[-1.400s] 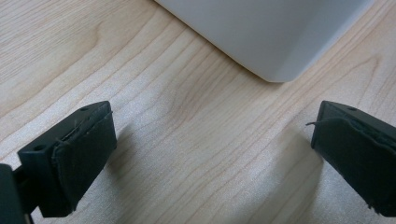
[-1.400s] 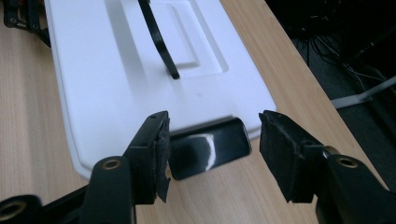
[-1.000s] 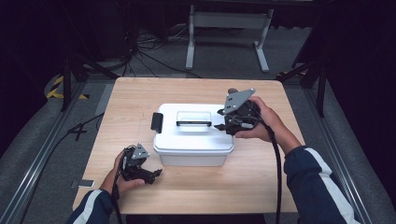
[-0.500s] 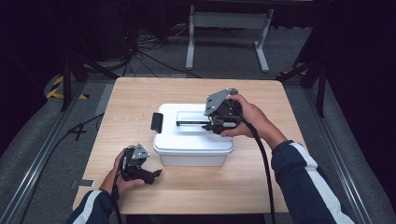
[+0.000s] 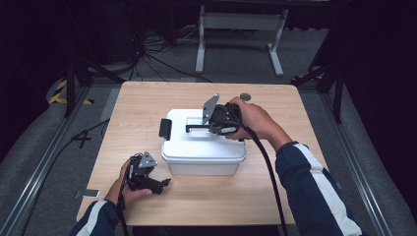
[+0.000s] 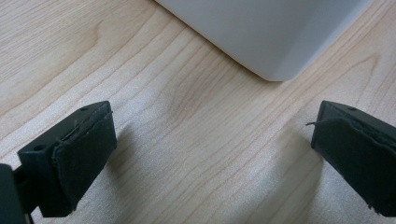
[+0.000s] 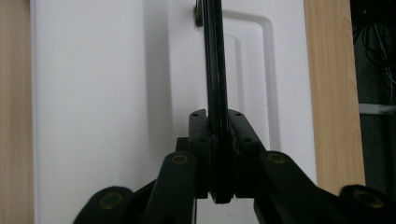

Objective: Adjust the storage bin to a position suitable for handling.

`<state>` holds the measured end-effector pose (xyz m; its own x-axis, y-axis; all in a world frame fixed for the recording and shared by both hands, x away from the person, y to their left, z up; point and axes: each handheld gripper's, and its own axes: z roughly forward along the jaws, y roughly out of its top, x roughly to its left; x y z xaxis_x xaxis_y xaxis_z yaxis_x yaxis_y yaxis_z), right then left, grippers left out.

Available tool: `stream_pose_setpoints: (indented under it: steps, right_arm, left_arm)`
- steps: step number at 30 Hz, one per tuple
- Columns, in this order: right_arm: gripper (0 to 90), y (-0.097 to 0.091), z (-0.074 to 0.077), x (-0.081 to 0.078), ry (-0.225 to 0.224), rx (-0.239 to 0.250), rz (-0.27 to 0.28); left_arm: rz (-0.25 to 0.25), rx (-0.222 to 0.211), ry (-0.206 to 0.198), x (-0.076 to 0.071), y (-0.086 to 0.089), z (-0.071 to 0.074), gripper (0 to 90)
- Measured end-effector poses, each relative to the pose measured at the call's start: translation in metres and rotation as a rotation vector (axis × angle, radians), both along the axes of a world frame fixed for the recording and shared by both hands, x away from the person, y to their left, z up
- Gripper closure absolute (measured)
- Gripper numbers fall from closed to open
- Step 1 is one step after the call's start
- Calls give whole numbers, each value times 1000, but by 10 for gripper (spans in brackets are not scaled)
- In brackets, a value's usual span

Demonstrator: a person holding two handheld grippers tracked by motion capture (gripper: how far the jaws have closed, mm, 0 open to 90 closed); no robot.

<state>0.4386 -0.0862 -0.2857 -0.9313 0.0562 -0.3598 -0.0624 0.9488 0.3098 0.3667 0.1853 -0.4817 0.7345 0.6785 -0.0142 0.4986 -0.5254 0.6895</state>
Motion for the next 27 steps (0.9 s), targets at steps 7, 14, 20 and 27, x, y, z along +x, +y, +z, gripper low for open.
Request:
stream_pose_setpoints:
  steps: [7,14,20,27]
  right_arm:
    - [835,2,0,1,-3,-18,15]
    - [838,1,3,0,-15,8,28]
    - [838,0,8,-1,-29,27,28]
    - [841,-2,11,-2,-41,40,36]
  left_arm:
    - [0,0,0,0,0,0,5]
    - [0,0,0,0,0,0,6]
    - [1,0,0,0,0,0,5]
    - [1,0,-1,0,0,0,5]
